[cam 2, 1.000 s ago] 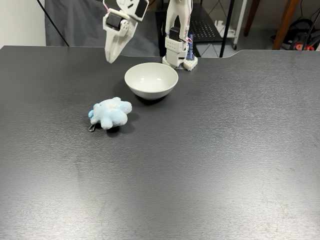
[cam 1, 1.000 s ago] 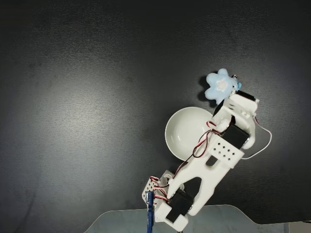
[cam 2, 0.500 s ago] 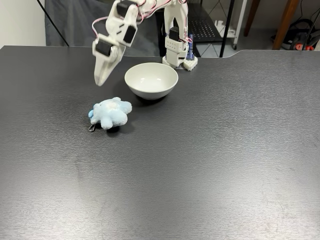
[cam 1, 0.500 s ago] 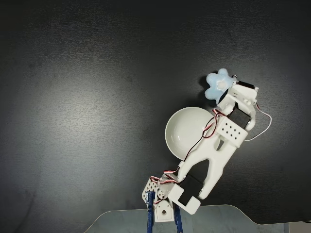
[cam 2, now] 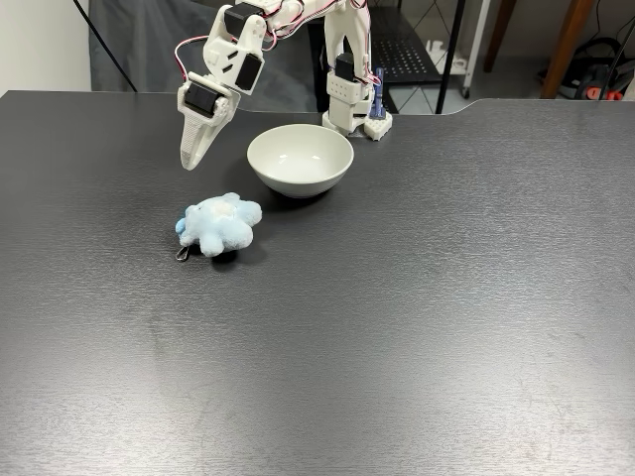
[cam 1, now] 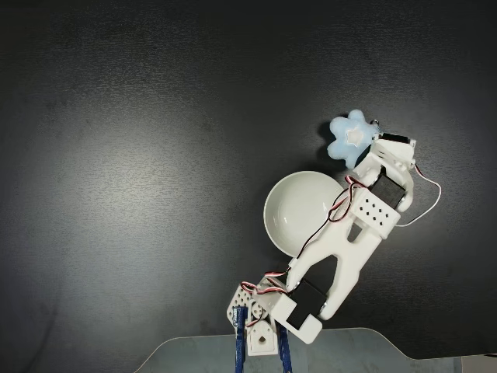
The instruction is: Grasp a skyblue doll and put it in the white bowl.
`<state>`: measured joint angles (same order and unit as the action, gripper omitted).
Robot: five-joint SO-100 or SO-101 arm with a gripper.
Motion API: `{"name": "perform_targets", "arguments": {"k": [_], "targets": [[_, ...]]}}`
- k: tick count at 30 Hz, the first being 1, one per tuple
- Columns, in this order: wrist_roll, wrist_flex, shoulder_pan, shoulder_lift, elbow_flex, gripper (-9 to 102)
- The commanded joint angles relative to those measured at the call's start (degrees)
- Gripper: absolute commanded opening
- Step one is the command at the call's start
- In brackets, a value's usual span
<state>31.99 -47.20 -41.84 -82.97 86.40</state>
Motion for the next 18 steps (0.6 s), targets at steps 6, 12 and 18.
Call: {"name": "perform_targets", "arguments": {"k": [6,12,18], "targets": [[31.5,-0.1,-1.7,-1.1,-2.2,46],[32.4,-0.1,-1.0,-1.1,-2.1,55],[33.0,-0.2,-0.3,-0.8,2.4,55]]}}
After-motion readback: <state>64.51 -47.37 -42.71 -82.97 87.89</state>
